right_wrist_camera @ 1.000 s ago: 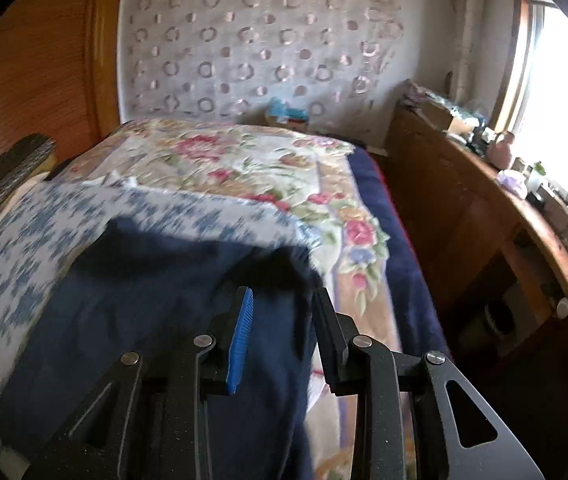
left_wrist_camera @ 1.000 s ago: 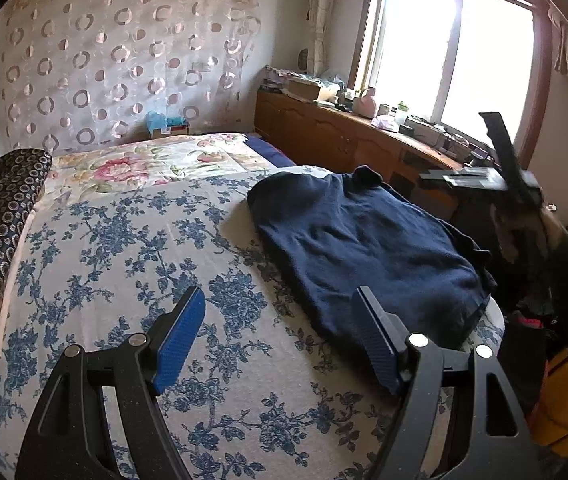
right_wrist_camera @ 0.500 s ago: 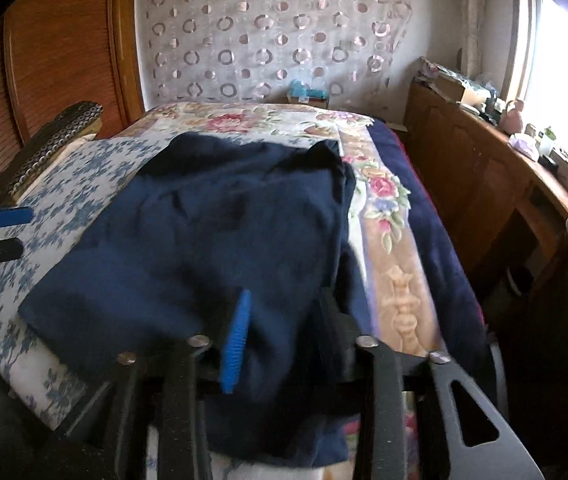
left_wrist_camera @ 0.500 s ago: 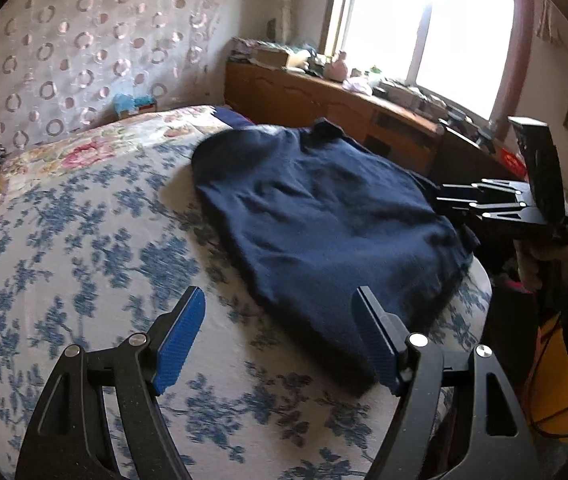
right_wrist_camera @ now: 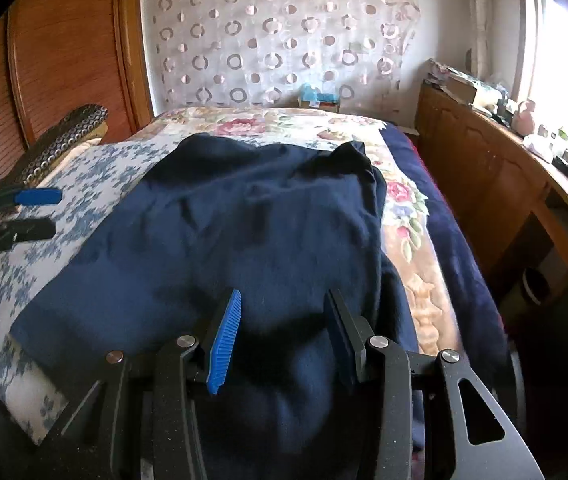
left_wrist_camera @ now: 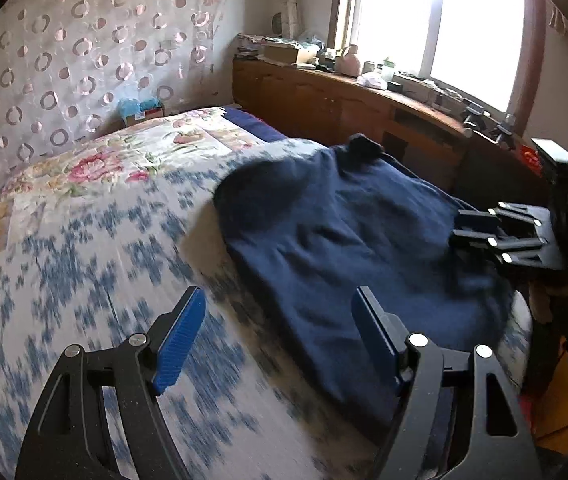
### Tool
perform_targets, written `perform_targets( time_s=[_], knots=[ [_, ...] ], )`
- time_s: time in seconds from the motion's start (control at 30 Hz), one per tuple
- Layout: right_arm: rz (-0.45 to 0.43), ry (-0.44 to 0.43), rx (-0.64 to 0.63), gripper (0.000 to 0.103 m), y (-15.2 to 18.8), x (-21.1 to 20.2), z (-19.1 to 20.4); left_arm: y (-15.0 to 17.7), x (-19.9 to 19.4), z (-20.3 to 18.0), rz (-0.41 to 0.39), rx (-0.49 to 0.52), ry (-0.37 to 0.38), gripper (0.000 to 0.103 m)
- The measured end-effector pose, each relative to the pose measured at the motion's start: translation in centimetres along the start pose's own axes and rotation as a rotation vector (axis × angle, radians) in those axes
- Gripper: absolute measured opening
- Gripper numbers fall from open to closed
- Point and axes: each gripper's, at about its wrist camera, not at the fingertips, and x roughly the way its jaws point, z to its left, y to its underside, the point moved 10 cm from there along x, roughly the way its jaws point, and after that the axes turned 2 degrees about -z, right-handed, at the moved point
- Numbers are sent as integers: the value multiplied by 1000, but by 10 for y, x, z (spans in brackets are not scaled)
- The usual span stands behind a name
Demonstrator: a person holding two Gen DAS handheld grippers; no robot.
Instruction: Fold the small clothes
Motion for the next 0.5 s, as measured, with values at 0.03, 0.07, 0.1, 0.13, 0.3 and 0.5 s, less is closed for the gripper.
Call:
perform_targets(
  time_s=[0.03,0.07,0.1,0.13,0.3,0.5],
  knots=[
    [3,-6,3,45,1,3,0,-5,5,4,1,4,-7,76],
    [9,-12,5,45,2,7,1,-12,12,10,4,3,-12,76],
    [16,-13,5,45,5,10,2,-17,18,14,9,-1,-15,76],
    [26,-9,2,45,6,16,4,-22,24,18,14,-4,-17,76],
    [49,-4,-13,45,6,23,3,-50,60,43,28,-34,-21,69],
    [45,-16,9,46,6,27,0,-66,103,65,73,-98,7,56]
  ],
)
